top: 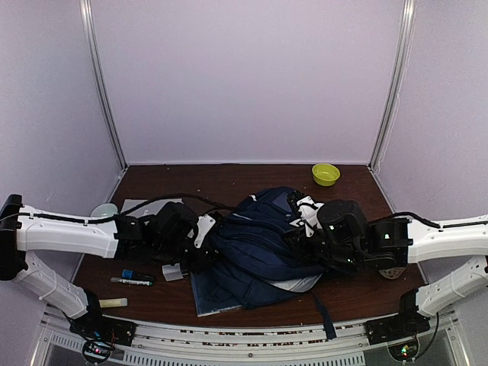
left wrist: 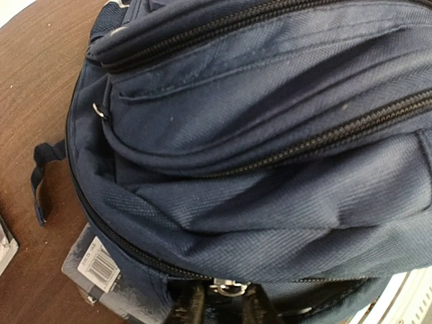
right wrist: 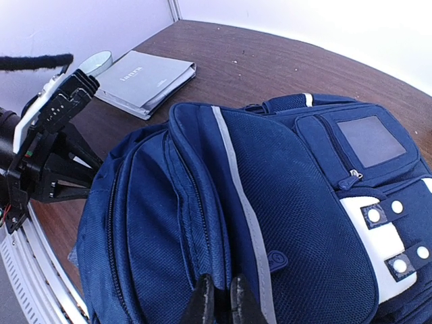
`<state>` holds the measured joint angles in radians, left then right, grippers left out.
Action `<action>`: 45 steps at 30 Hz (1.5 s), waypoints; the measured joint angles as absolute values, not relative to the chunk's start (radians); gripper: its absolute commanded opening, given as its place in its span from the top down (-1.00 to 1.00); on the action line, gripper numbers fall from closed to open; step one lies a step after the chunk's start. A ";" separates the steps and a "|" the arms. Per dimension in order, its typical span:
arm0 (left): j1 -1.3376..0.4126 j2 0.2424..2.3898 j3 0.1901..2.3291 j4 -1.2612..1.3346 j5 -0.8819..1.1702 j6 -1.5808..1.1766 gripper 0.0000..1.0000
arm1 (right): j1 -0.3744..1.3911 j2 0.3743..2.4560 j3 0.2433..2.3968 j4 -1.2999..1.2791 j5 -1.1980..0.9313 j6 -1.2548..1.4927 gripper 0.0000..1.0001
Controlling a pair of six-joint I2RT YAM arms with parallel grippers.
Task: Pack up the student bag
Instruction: Grab the largest pocket of the student bag.
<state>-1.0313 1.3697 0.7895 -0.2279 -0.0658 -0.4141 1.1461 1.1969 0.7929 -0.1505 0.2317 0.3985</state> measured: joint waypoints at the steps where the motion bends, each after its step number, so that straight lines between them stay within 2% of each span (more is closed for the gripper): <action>1: -1.031 1.370 0.778 -0.210 -0.064 -0.411 0.86 | 1.146 1.197 0.794 -0.152 0.232 0.399 1.00; 3: -1.031 1.370 0.757 -0.176 -0.055 -0.405 1.00 | 1.146 1.197 0.795 -0.154 0.230 0.400 1.00; 14: -1.031 1.364 0.753 -0.149 0.025 -0.364 1.00 | 1.146 1.197 0.795 -0.176 0.244 0.400 1.00; 31: -1.023 1.409 1.044 -0.489 0.224 -0.426 1.00 | 1.146 1.180 0.789 -0.197 0.281 0.397 1.00; 45: -0.831 1.412 1.058 -0.632 0.300 -0.319 1.00 | 1.140 1.047 0.687 -0.151 0.115 0.319 1.00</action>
